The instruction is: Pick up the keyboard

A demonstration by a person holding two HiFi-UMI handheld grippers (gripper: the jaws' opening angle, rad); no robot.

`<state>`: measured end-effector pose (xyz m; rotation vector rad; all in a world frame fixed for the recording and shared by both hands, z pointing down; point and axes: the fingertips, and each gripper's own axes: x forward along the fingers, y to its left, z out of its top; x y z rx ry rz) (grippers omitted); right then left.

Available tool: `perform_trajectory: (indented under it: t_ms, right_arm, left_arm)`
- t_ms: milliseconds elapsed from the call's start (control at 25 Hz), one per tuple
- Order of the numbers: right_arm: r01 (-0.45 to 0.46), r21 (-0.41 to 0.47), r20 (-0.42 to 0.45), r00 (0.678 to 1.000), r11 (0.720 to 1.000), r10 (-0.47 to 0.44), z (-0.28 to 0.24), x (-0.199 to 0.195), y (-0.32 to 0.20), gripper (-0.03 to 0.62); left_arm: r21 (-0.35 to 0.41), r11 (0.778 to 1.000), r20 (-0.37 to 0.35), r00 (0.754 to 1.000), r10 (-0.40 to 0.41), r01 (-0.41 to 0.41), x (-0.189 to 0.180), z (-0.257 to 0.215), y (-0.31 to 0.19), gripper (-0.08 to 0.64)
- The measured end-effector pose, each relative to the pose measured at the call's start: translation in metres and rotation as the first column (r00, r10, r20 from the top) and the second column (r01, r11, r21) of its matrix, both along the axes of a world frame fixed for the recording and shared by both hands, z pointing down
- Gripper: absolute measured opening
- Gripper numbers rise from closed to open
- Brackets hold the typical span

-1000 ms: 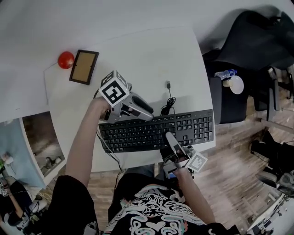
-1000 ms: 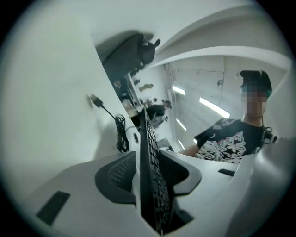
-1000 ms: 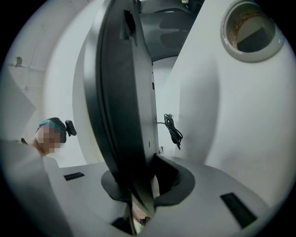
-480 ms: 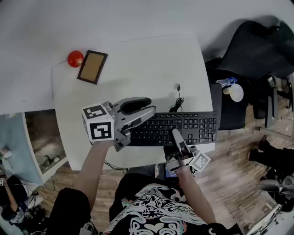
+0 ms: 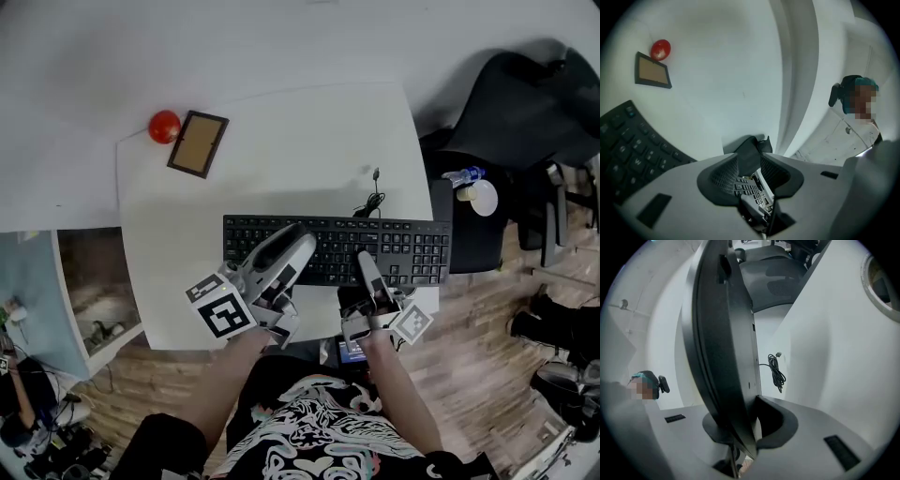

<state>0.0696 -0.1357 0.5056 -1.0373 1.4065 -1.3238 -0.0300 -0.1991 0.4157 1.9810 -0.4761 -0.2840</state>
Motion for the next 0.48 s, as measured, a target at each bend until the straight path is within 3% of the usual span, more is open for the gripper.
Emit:
perform_trajectory:
  t_ms: [280,480]
  right_arm:
    - [-0.029,0.033,0.017,0.999,0.999,0.029,-0.013,0.003,-0.020,0.086]
    - [-0.031,0.031,0.031,0.999,0.999,0.030,-0.010,0.009,-0.035,0.086]
  left_arm:
    - [-0.039,0.983,-0.003,0.984,-0.181,0.180,-0.035,0.011,0.022,0.130]
    - [-0.132,0.943,0.037,0.952,-0.304,0.307,-0.058,0.046,0.027,0.120]
